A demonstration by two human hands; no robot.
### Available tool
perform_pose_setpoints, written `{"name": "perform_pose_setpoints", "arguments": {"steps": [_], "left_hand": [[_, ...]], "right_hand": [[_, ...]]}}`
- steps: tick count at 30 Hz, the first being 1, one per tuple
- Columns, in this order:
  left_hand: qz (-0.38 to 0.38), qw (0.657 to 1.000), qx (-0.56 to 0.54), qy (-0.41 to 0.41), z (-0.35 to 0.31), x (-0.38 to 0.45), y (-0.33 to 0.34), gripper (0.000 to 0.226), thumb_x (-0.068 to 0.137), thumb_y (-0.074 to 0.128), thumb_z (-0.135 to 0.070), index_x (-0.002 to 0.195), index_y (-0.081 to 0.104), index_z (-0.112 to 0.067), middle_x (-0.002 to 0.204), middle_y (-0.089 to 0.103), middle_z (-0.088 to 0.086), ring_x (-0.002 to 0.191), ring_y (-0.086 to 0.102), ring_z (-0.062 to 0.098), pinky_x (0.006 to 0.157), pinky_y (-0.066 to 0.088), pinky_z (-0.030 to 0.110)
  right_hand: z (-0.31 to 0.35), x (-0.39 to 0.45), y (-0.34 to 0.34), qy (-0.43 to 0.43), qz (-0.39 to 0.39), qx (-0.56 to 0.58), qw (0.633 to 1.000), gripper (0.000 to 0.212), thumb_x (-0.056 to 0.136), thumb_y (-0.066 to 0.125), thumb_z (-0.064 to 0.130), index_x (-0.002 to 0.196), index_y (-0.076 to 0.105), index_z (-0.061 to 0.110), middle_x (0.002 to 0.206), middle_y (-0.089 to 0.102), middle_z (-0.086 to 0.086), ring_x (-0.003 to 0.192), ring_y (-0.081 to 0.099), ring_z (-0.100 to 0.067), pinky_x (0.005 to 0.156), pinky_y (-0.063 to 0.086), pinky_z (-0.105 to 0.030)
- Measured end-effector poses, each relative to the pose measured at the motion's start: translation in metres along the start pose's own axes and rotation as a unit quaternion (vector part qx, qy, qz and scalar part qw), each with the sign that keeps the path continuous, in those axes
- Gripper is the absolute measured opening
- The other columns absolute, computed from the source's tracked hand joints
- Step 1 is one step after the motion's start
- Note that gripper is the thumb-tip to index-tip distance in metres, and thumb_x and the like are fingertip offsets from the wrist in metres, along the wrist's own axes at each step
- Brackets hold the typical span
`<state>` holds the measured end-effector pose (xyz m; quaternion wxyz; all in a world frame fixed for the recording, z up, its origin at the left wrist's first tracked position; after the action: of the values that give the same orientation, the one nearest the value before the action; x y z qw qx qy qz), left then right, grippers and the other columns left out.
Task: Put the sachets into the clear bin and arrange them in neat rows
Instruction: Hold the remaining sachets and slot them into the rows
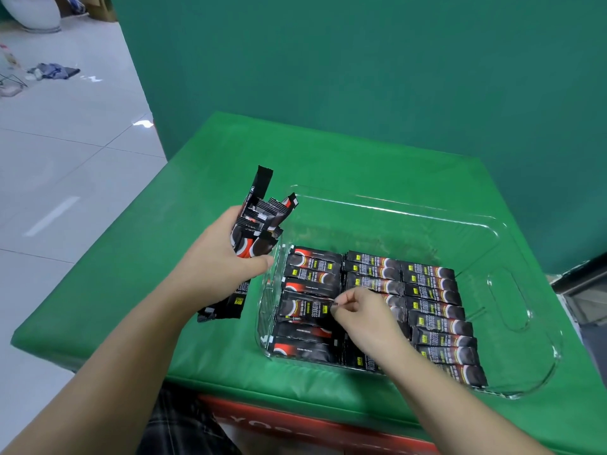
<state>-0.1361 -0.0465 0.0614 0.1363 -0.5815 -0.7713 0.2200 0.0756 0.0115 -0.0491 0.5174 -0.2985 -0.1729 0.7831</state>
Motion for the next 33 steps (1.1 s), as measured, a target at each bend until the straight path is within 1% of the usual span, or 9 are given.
{"name": "perform_pose_setpoints", "arguments": {"steps": [1, 3, 4, 6, 10, 14, 19, 25, 33], "left_hand": [[-0.001, 1.000, 0.000, 0.001, 0.000, 0.000, 0.000, 0.039, 0.078, 0.076, -0.020, 0.096, 0.049, -0.042, 0.089, 0.067, -0.019, 0.079, 0.063, 0.000, 0.071, 0.043, 0.018], [-0.003, 1.000, 0.000, 0.001, 0.000, 0.000, 0.000, 0.039, 0.078, 0.076, -0.020, 0.096, 0.050, -0.041, 0.088, 0.067, -0.018, 0.078, 0.063, 0.000, 0.071, 0.043, 0.019], [-0.003, 1.000, -0.001, 0.002, 0.000, 0.000, 0.000, 0.039, 0.078, 0.076, -0.019, 0.097, 0.050, -0.041, 0.088, 0.067, -0.017, 0.078, 0.063, 0.000, 0.070, 0.043, 0.018], [-0.005, 1.000, -0.003, 0.003, 0.000, 0.000, -0.001, 0.039, 0.078, 0.076, -0.018, 0.096, 0.050, -0.041, 0.089, 0.067, -0.017, 0.077, 0.063, 0.000, 0.069, 0.042, 0.017], [-0.004, 1.000, -0.006, 0.000, 0.000, 0.000, 0.000, 0.039, 0.079, 0.075, -0.018, 0.098, 0.050, -0.040, 0.089, 0.068, -0.016, 0.078, 0.064, 0.002, 0.069, 0.042, 0.017], [-0.006, 1.000, -0.011, -0.004, 0.002, 0.001, 0.000, 0.039, 0.078, 0.076, -0.018, 0.100, 0.051, -0.038, 0.087, 0.068, -0.013, 0.076, 0.064, 0.003, 0.069, 0.043, 0.019], [-0.008, 1.000, -0.012, 0.001, 0.001, 0.002, 0.000, 0.038, 0.078, 0.076, -0.017, 0.099, 0.052, -0.037, 0.085, 0.068, -0.013, 0.072, 0.062, 0.000, 0.068, 0.042, 0.019], [-0.006, 1.000, -0.021, 0.000, 0.003, 0.001, 0.000, 0.039, 0.078, 0.076, -0.017, 0.100, 0.052, -0.037, 0.086, 0.069, -0.012, 0.074, 0.063, 0.002, 0.069, 0.044, 0.019], [-0.004, 1.000, -0.012, 0.001, 0.003, 0.002, 0.000, 0.040, 0.078, 0.076, -0.019, 0.100, 0.050, -0.040, 0.088, 0.068, -0.017, 0.080, 0.064, 0.003, 0.076, 0.046, 0.023]], "right_hand": [[0.001, -0.001, 0.002, -0.006, 0.005, -0.033, 0.999, 0.005, 0.090, 0.061, 0.021, 0.088, 0.057, 0.018, 0.077, 0.060, 0.005, 0.054, 0.049, -0.003, 0.048, 0.036, -0.012], [0.009, -0.003, 0.002, -0.047, -0.005, -0.176, 0.983, 0.018, 0.089, 0.062, 0.031, 0.102, 0.059, 0.019, 0.095, 0.061, 0.004, 0.083, 0.056, -0.010, 0.071, 0.043, -0.018], [0.015, -0.004, 0.002, -0.080, -0.017, -0.248, 0.965, 0.027, 0.088, 0.061, 0.037, 0.110, 0.059, 0.020, 0.105, 0.059, 0.005, 0.099, 0.050, -0.013, 0.084, 0.041, -0.023], [0.030, -0.005, 0.009, -0.148, -0.015, -0.328, 0.933, 0.039, 0.088, 0.060, 0.043, 0.121, 0.056, 0.023, 0.118, 0.054, 0.005, 0.112, 0.040, -0.015, 0.096, 0.034, -0.027], [0.043, 0.001, 0.041, -0.227, 0.053, -0.383, 0.894, 0.051, 0.085, 0.062, 0.046, 0.130, 0.052, 0.023, 0.124, 0.053, 0.003, 0.116, 0.038, -0.019, 0.094, 0.034, -0.033], [0.047, 0.005, 0.057, -0.253, 0.075, -0.415, 0.871, 0.045, 0.085, 0.062, 0.042, 0.124, 0.057, 0.021, 0.118, 0.056, -0.001, 0.113, 0.040, -0.022, 0.090, 0.038, -0.036], [0.047, -0.001, 0.066, -0.280, 0.091, -0.412, 0.862, 0.037, 0.084, 0.063, 0.038, 0.116, 0.060, 0.021, 0.113, 0.058, 0.000, 0.108, 0.043, -0.021, 0.086, 0.037, -0.035], [0.053, -0.005, 0.071, -0.296, 0.102, -0.405, 0.859, 0.037, 0.085, 0.062, 0.038, 0.118, 0.059, 0.022, 0.115, 0.058, 0.001, 0.109, 0.044, -0.021, 0.085, 0.035, -0.034], [0.046, 0.002, 0.043, -0.261, 0.057, -0.383, 0.884, 0.043, 0.085, 0.062, 0.045, 0.124, 0.057, 0.027, 0.119, 0.057, 0.005, 0.113, 0.042, -0.017, 0.093, 0.036, -0.034]]}}
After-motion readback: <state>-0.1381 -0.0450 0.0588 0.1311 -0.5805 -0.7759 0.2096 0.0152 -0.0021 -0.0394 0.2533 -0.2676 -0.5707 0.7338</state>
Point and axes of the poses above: each hand's wrist, its own x-axis towards the middle knuckle, its own y-axis out of the palm, z = x × y, the point moved 10 cm from there along x, towards the middle knuckle
